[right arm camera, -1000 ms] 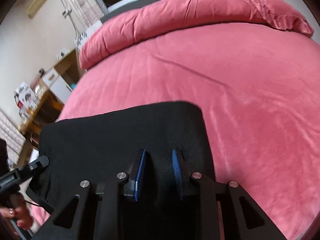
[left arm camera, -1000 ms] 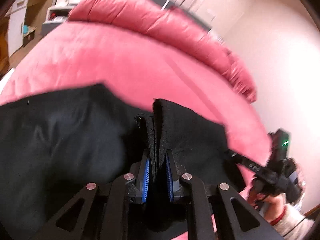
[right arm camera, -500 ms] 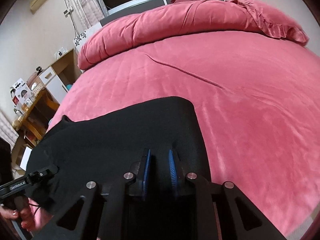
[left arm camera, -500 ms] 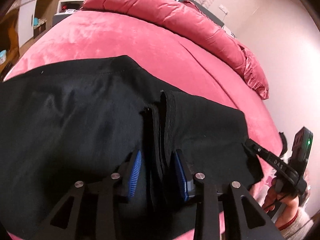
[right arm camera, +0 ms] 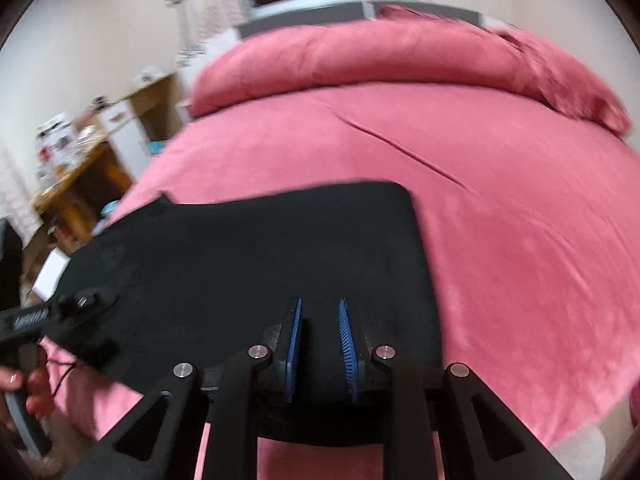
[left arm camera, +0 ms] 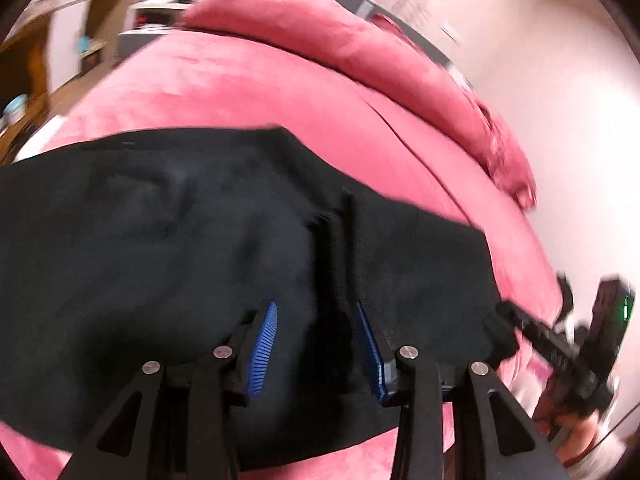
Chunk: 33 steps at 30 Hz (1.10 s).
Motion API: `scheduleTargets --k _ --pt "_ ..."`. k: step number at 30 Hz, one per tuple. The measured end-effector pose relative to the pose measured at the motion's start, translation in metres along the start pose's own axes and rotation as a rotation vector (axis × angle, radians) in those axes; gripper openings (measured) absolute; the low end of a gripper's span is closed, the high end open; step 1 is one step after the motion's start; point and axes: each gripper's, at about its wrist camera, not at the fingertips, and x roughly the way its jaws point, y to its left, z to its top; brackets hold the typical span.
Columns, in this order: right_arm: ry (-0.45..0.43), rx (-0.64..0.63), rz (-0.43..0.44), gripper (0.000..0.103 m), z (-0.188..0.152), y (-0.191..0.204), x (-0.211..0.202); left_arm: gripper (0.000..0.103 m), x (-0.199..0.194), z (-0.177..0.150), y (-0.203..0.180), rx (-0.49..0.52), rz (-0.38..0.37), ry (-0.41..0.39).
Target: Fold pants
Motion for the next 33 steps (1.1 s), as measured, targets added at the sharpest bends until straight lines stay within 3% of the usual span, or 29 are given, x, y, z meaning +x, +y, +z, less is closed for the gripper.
scheduleTargets --k 6,12,16,21,27,33 --pt "0.044 -0.149 0.148 0.02 0.005 0.051 0.018 0.044 -0.038 0.004 0.045 -0.141 0.045 -0.086" --pt "0.12 -0.217 0.203 0.022 -0.005 0.078 0.047 0.05 -0.062 0.006 0.089 -0.238 0.114 -0.136" --pt "0.135 -0.205 0.204 0.023 -0.014 0.075 0.058 0.059 -0.092 0.0 0.126 -0.371 0.127 -0.185" --pt "0.134 -0.158 0.236 0.023 -0.013 0.064 0.057 0.06 -0.131 -0.01 0.178 -0.571 0.159 -0.234" --pt "0.129 -0.155 0.243 0.023 -0.013 0.064 0.058 0.064 -0.164 -0.035 0.232 -0.729 0.266 -0.243" --pt "0.128 -0.142 0.253 0.023 -0.014 0.058 0.055 0.068 -0.142 -0.061 0.257 -0.857 0.127 -0.147"
